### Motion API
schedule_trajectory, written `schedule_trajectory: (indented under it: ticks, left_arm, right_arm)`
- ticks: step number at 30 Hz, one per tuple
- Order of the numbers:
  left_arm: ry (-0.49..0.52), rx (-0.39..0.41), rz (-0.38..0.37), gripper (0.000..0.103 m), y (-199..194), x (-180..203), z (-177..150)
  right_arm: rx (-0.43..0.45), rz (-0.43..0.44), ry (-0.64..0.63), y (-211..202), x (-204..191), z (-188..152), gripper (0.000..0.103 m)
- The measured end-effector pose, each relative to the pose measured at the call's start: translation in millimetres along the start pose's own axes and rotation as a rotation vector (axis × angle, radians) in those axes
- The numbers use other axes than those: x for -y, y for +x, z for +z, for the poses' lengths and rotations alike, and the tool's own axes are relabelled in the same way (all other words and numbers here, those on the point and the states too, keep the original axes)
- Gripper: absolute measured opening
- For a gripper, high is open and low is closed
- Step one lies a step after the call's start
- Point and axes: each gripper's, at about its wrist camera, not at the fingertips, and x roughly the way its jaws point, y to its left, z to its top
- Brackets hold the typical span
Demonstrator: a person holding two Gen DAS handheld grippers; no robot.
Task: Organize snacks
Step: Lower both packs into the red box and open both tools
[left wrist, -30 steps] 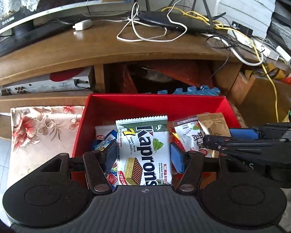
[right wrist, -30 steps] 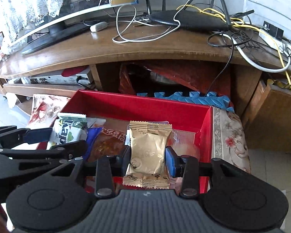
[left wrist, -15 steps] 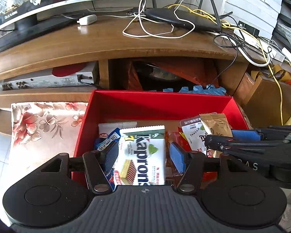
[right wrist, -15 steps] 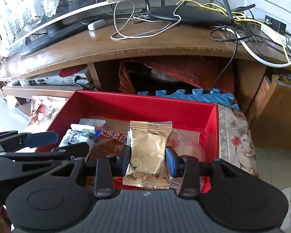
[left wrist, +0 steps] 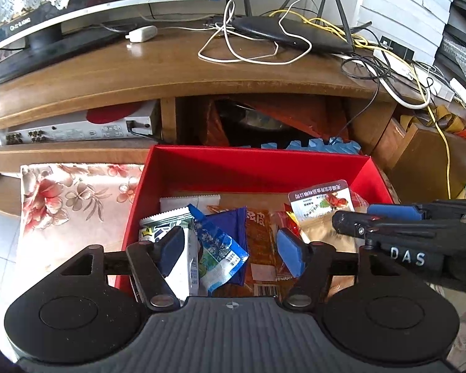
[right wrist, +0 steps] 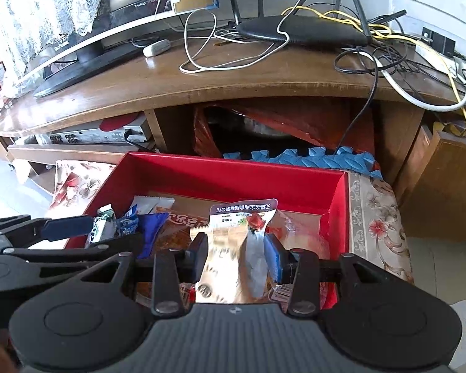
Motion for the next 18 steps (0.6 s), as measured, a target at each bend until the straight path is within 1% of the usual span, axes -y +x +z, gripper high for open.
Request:
schedule_trajectory:
  ticks: [5,7,13,16,18]
  left_arm:
    - [0.019,0.005,0.024,0.082,-5,1,-6]
    - [0.015,0.003,0.020,0.085,-7,1,-8]
    - [-0.005,0.017,0.024,0.091,-19,3,-15]
    - [-0.016,0.026,0.032,0.096,-25,3,-22]
    - [-0.017,0.037,0.040,0.097,-30,5,-26]
  right_arm:
    - [0.015,-0.013,0.002,-10,1,-3,0.040]
    - [0.020,-0.014,-0.001,-14,1,-4,0.040]
    - [0.023,-0.030,-0.008,-26,0,-14,0.041]
    - [0.018,-0.033,-0.002,-32,1,-22,0.041]
    - [0.016,-0.032,0.005,-36,3,-27,0.041]
